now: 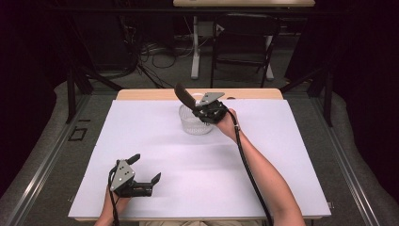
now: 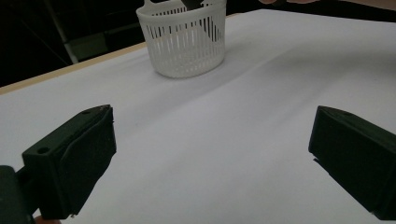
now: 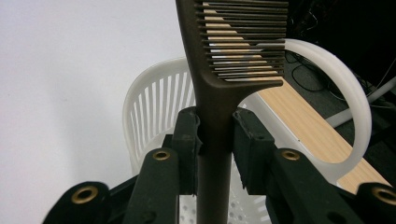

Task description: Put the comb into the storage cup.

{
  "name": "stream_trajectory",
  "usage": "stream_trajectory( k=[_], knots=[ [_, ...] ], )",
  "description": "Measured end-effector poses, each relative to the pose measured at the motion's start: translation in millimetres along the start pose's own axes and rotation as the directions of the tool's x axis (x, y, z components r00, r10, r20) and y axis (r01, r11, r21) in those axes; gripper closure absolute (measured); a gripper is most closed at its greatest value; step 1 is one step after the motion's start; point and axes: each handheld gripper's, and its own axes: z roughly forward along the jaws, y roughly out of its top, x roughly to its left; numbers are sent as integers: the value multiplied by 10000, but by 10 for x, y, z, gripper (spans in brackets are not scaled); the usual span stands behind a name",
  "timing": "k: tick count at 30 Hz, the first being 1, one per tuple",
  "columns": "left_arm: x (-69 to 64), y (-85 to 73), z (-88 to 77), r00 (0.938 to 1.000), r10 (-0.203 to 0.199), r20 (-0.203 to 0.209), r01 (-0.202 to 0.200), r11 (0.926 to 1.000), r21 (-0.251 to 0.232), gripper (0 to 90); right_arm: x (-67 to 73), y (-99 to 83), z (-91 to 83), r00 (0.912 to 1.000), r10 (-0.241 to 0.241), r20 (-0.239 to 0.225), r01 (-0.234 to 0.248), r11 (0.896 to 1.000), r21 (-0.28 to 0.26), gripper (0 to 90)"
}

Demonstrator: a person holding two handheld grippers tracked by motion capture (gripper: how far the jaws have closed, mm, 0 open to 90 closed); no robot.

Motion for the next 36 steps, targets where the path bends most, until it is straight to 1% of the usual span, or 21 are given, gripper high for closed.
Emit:
stream_trajectory(
  k=[11,16,29,34,35,36],
  knots=[
    [-1,-1,2,10000,-1,8,1,10000,4,11,-4,-19,25,10000,69,-5,-69,9997,215,721],
    [-3,0,2,10000,20,3,-20,10000,8,11,-9,-31,41,10000,71,0,-71,9998,207,721],
    [-2,-2,6,10000,15,19,-15,10000,22,12,-8,-45,65,10000,59,-57,-55,9978,660,718],
    [-5,-1,7,10000,24,21,-24,10000,26,12,-10,-55,73,9999,142,-49,-139,9974,709,708],
    [-5,-1,7,10000,30,15,-30,10000,29,12,-16,-53,71,9999,84,-64,-79,9978,664,709],
    [-4,-1,6,10000,24,11,-24,10000,18,12,-19,-52,67,9999,143,-65,-139,9982,580,708]
  ],
)
